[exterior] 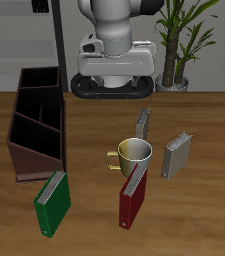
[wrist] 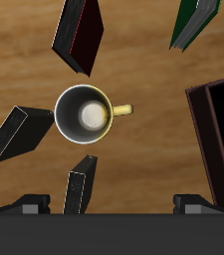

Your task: Place the red book into the right desk caddy's front compartment

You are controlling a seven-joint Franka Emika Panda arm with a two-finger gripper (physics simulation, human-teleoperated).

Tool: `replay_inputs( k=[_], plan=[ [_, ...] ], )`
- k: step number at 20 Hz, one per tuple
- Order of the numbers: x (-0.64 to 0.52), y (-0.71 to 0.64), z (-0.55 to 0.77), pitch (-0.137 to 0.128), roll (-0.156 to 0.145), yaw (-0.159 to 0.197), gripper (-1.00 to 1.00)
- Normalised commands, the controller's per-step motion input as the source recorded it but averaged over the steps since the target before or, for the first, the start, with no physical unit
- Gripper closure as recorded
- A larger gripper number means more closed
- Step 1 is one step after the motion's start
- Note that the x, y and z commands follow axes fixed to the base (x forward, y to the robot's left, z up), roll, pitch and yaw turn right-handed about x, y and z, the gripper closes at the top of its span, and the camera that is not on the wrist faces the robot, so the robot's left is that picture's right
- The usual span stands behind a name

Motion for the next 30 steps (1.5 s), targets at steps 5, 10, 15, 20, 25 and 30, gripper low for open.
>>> replay_inputs(
  k=[5, 10, 15, 20, 25, 30],
  plan=[
    [0.57, 0.42, 0.12, -0.034, 0.025, 0.025, -1.00],
    [0.65, 0.35, 0.09, -0.009, -0.044, -0.104, -1.00],
    [0.56, 0.33, 0.05, -0.023, 0.004, 0.012, -1.00],
    [0.49, 0.17, 0.05, -0.028, -0.050, -0.010, -1.00],
    [0.32, 0.03, 0.05, -0.015, -0.048, -0.014, -1.00],
    [0.27, 0.07, -0.02, -0.025, -0.007, 0.042, -1.00]
  ],
)
